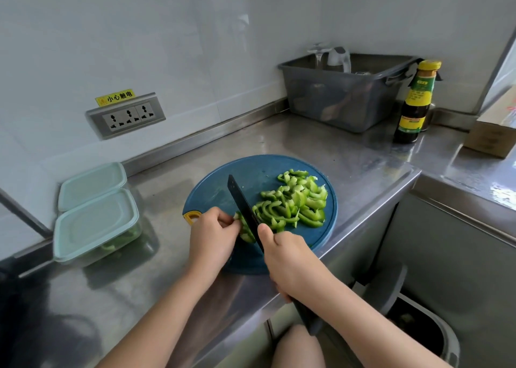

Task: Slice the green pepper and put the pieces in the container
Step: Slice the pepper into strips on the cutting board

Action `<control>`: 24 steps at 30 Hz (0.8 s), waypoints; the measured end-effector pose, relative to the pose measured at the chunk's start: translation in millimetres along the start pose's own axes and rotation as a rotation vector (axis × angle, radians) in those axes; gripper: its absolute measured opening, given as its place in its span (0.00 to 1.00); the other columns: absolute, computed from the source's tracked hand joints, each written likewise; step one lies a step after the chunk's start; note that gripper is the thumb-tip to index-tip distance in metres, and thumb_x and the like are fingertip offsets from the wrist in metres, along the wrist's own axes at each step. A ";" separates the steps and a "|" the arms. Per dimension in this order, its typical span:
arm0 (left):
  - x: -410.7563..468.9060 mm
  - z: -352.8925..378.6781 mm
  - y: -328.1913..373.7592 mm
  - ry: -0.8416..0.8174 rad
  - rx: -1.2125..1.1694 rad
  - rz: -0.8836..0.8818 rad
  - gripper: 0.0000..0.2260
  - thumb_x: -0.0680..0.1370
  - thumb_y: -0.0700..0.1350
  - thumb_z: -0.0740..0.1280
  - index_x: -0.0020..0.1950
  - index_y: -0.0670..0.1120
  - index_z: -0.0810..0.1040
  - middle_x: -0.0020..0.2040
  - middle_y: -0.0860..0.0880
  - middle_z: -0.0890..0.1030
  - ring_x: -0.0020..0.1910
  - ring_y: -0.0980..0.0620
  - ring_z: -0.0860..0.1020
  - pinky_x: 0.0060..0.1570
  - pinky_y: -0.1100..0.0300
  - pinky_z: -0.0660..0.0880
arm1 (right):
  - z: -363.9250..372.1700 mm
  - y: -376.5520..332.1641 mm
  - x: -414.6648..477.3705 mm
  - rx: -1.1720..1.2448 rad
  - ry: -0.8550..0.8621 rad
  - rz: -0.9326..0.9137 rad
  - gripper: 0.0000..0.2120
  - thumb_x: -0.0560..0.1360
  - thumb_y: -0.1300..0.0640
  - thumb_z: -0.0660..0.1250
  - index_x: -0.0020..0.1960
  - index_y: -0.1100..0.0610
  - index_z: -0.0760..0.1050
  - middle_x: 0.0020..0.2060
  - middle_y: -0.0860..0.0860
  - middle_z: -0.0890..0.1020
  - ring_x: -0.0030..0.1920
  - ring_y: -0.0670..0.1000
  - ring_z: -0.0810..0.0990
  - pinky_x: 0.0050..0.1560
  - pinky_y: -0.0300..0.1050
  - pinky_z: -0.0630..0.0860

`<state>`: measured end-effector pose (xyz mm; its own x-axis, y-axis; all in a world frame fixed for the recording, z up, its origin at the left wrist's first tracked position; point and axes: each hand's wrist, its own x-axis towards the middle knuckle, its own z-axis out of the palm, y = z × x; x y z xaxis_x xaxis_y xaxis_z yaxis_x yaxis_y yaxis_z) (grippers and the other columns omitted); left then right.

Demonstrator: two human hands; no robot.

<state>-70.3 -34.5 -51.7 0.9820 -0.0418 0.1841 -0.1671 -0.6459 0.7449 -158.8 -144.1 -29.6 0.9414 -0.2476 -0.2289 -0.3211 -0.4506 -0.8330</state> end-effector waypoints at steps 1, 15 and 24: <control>0.2 0.1 0.0 -0.002 0.014 0.000 0.10 0.72 0.43 0.71 0.34 0.49 0.72 0.32 0.54 0.75 0.33 0.59 0.73 0.30 0.67 0.65 | 1.4 -0.5 -2.3 -0.030 0.004 -0.011 0.27 0.81 0.42 0.48 0.29 0.58 0.62 0.28 0.52 0.69 0.33 0.57 0.71 0.39 0.46 0.71; -1.5 2.2 -1.4 -0.003 0.017 -0.022 0.10 0.72 0.43 0.71 0.34 0.47 0.72 0.31 0.51 0.75 0.32 0.55 0.73 0.28 0.62 0.64 | 1.3 -7.9 -15.7 -0.203 0.000 -0.073 0.26 0.81 0.43 0.46 0.30 0.57 0.58 0.29 0.53 0.65 0.36 0.57 0.67 0.34 0.45 0.64; 0.7 -0.8 -1.0 -0.039 0.019 -0.026 0.07 0.72 0.43 0.71 0.36 0.45 0.75 0.33 0.52 0.76 0.36 0.49 0.74 0.32 0.59 0.65 | 13.5 3.3 -18.5 -0.374 0.069 -0.158 0.25 0.82 0.43 0.45 0.31 0.56 0.58 0.28 0.51 0.64 0.37 0.58 0.67 0.39 0.45 0.64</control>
<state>-69.6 -33.3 -51.8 0.9888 -0.0546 0.1392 -0.1403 -0.6612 0.7370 -175.8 -129.5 -34.9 0.9770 -0.2019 -0.0682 -0.2008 -0.7653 -0.6115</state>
